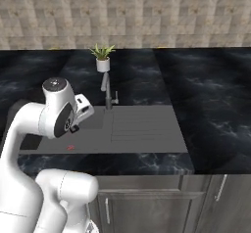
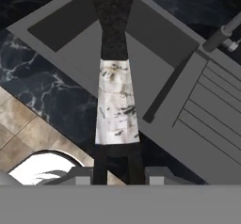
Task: Move the pot and pan from the stove into the sink.
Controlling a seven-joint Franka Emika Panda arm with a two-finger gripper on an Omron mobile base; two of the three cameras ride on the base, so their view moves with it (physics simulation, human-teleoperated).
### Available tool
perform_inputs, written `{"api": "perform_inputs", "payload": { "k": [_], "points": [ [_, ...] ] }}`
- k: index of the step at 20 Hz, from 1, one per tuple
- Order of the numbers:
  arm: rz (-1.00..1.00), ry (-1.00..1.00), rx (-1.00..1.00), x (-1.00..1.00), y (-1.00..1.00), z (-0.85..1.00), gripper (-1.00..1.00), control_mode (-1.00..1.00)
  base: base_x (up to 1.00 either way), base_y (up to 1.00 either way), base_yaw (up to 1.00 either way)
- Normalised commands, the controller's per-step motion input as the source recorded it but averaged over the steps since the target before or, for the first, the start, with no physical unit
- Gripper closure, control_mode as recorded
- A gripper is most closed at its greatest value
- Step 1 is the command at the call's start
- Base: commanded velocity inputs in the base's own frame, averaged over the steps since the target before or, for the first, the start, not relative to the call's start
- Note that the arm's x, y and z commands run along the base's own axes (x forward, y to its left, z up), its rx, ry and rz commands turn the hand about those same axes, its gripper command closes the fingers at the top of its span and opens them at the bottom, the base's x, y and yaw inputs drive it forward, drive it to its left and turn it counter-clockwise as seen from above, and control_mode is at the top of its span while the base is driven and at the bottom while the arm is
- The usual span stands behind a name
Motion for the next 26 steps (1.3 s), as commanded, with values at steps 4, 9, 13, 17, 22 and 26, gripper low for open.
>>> {"api": "perform_inputs", "payload": {
  "k": [4,9,13,17,22,26],
  "points": [
    [0.0,0.06,-0.02,0.04,0.0,-0.09,1.0,-1.0,0.0,0.0,0.0],
    [0.0,0.14,-0.08,0.12,0.02,-0.22,1.0,-1.0,0.0,0.0,0.0],
    [0.01,0.08,-0.04,0.24,0.01,-0.15,1.0,-1.0,0.0,0.0,0.0],
    [0.0,0.08,-0.01,0.53,0.09,-0.05,1.0,-1.0,0.0,0.0,0.0],
    [0.0,0.12,-0.03,0.64,0.16,-0.11,1.0,-1.0,0.0,0.0,0.0],
    [0.0,0.13,-0.06,0.65,0.24,-0.23,1.0,-1.0,0.0,0.0,0.0]
  ]
}}
